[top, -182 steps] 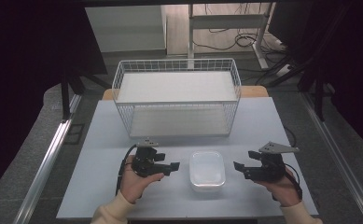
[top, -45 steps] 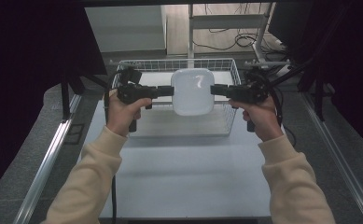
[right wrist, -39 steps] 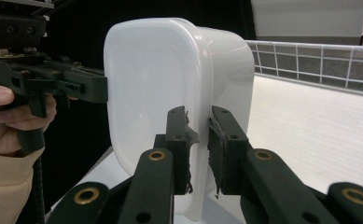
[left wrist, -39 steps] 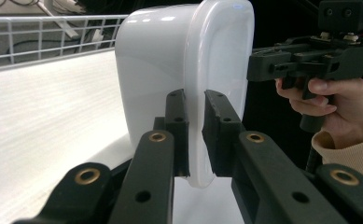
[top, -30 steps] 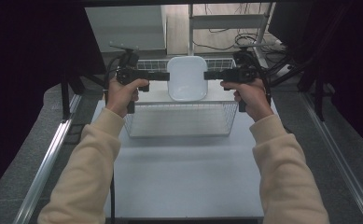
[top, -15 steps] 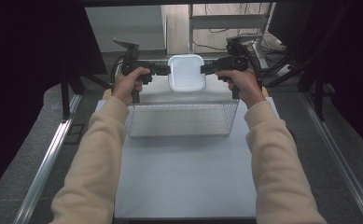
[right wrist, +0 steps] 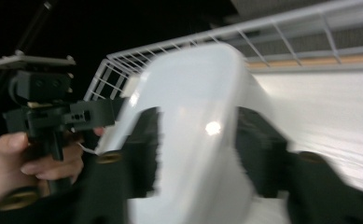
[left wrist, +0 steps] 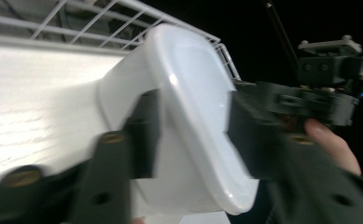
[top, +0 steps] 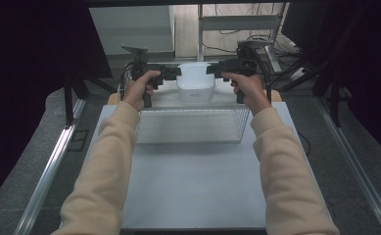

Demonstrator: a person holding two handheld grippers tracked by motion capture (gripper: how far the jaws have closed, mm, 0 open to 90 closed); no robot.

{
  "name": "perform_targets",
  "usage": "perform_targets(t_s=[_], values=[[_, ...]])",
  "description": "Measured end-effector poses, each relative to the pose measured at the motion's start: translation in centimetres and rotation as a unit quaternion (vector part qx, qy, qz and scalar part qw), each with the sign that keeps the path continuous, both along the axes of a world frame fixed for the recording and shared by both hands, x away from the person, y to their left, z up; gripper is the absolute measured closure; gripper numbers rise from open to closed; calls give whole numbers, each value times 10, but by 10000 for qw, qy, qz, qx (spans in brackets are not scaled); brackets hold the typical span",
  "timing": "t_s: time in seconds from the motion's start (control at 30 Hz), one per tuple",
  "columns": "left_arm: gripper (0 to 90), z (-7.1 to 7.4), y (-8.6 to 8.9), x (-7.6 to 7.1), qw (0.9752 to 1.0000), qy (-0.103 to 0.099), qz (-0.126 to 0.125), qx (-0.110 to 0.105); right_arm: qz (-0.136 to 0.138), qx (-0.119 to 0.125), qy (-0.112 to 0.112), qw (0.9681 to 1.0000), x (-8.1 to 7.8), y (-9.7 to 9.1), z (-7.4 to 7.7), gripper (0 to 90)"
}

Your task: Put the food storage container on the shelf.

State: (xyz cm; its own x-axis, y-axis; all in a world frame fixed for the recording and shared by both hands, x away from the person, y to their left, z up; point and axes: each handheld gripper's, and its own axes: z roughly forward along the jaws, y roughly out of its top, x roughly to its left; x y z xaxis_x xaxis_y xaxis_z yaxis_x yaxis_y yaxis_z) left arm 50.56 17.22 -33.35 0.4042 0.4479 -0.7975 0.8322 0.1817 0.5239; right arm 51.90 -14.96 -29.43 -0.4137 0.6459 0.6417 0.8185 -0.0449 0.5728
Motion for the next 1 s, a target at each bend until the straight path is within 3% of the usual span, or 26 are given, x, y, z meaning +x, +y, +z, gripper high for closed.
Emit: perform_targets(t_s=[0.03,0.1,0.13,0.17,0.2,0.27,0.3,0.37,0.4,0.43,0.5,0.53,0.6,0.63,0.7,0.77,0.8,0.83,1.0], values=[[452,5,-1,-5,9997,-192,91,96,-23,26,-135,9999,-5,3,3,398],[360,10,-1,-12,9982,-422,167,387,80,-189,-520,9984,-17,8,12,337],[333,10,-1,-12,9982,-422,167,387,80,-189,-520,9984,-17,8,12,337],[333,13,-1,-20,9959,-606,183,644,150,-300,-714,9969,-24,9,16,313],[293,16,-1,-32,9920,-852,204,909,280,-532,-1025,9929,-39,9,22,278],[273,17,0,-49,9887,-1063,220,1033,309,-776,-1257,9885,-51,5,23,246],[270,17,0,-49,9887,-1063,220,1033,309,-776,-1257,9885,-51,5,23,246],[263,13,4,-69,9847,-1254,187,1197,332,-1058,-1576,9812,-70,-6,19,235],[261,9,5,-86,9796,-1408,218,1419,405,-1098,-1688,9787,-81,-14,14,228],[258,9,5,-86,9796,-1408,218,1419,405,-1098,-1688,9787,-81,-14,14,228],[257,2,8,-109,9726,-1592,205,1682,505,-1132,-1830,9753,-99,-27,6,221],[255,-2,8,-119,9699,-1645,205,1782,434,-1158,-2041,9711,-116,-38,-2,222],[254,-11,8,-138,9668,-1752,171,1855,379,-1162,-2126,9695,-122,-43,-6,221],[251,-20,9,-153,9656,-1801,137,1871,356,-1187,-2245,9666,-140,-55,-18,215],[251,-33,10,-168,9650,-1848,106,1859,437,-1254,-2277,9646,-152,-64,-30,213],[254,-47,11,-182,9622,-1832,145,2012,509,-1355,-2323,9618,-168,-73,-46,211],[253,-47,11,-182,9622,-1832,145,2012,529,-1390,-2331,9610,-176,-78,-53,210],[253,-60,14,-194,9594,-1840,197,2126,546,-1424,-2358,9598,-184,-84,-61,209],[251,-85,17,-216,9546,-1749,116,2407,542,-1660,-2348,9562,-213,-104,-93,207]])
